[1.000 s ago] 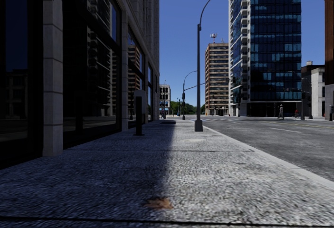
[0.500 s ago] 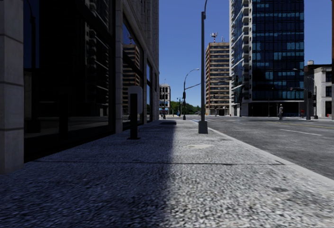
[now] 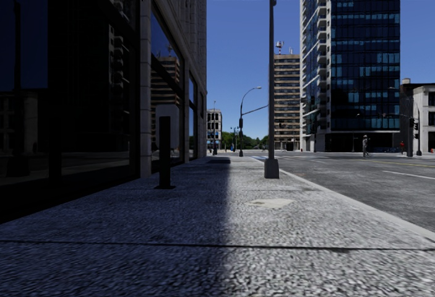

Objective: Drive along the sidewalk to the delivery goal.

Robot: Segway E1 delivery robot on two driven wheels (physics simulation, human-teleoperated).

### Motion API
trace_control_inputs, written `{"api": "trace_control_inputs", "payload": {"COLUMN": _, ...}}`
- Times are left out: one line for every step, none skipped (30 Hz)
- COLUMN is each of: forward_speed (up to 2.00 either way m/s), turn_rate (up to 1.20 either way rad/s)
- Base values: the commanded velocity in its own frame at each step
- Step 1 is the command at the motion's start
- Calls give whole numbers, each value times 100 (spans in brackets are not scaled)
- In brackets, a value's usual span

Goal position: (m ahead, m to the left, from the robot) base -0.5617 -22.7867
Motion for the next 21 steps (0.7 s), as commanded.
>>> {"api": "trace_control_inputs", "payload": {"forward_speed": 200, "turn_rate": 0}}
{"api": "trace_control_inputs", "payload": {"forward_speed": 200, "turn_rate": 0}}
{"api": "trace_control_inputs", "payload": {"forward_speed": 200, "turn_rate": 0}}
{"api": "trace_control_inputs", "payload": {"forward_speed": 200, "turn_rate": 0}}
{"api": "trace_control_inputs", "payload": {"forward_speed": 200, "turn_rate": 0}}
{"api": "trace_control_inputs", "payload": {"forward_speed": 200, "turn_rate": 0}}
{"api": "trace_control_inputs", "payload": {"forward_speed": 200, "turn_rate": 0}}
{"api": "trace_control_inputs", "payload": {"forward_speed": 200, "turn_rate": 0}}
{"api": "trace_control_inputs", "payload": {"forward_speed": 200, "turn_rate": 0}}
{"api": "trace_control_inputs", "payload": {"forward_speed": 200, "turn_rate": 0}}
{"api": "trace_control_inputs", "payload": {"forward_speed": 200, "turn_rate": 0}}
{"api": "trace_control_inputs", "payload": {"forward_speed": 200, "turn_rate": 0}}
{"api": "trace_control_inputs", "payload": {"forward_speed": 200, "turn_rate": 0}}
{"api": "trace_control_inputs", "payload": {"forward_speed": 200, "turn_rate": 0}}
{"api": "trace_control_inputs", "payload": {"forward_speed": 200, "turn_rate": 0}}
{"api": "trace_control_inputs", "payload": {"forward_speed": 200, "turn_rate": 0}}
{"api": "trace_control_inputs", "payload": {"forward_speed": 200, "turn_rate": 0}}
{"api": "trace_control_inputs", "payload": {"forward_speed": 200, "turn_rate": 0}}
{"api": "trace_control_inputs", "payload": {"forward_speed": 200, "turn_rate": 0}}
{"api": "trace_control_inputs", "payload": {"forward_speed": 200, "turn_rate": 0}}
{"api": "trace_control_inputs", "payload": {"forward_speed": 200, "turn_rate": 0}}
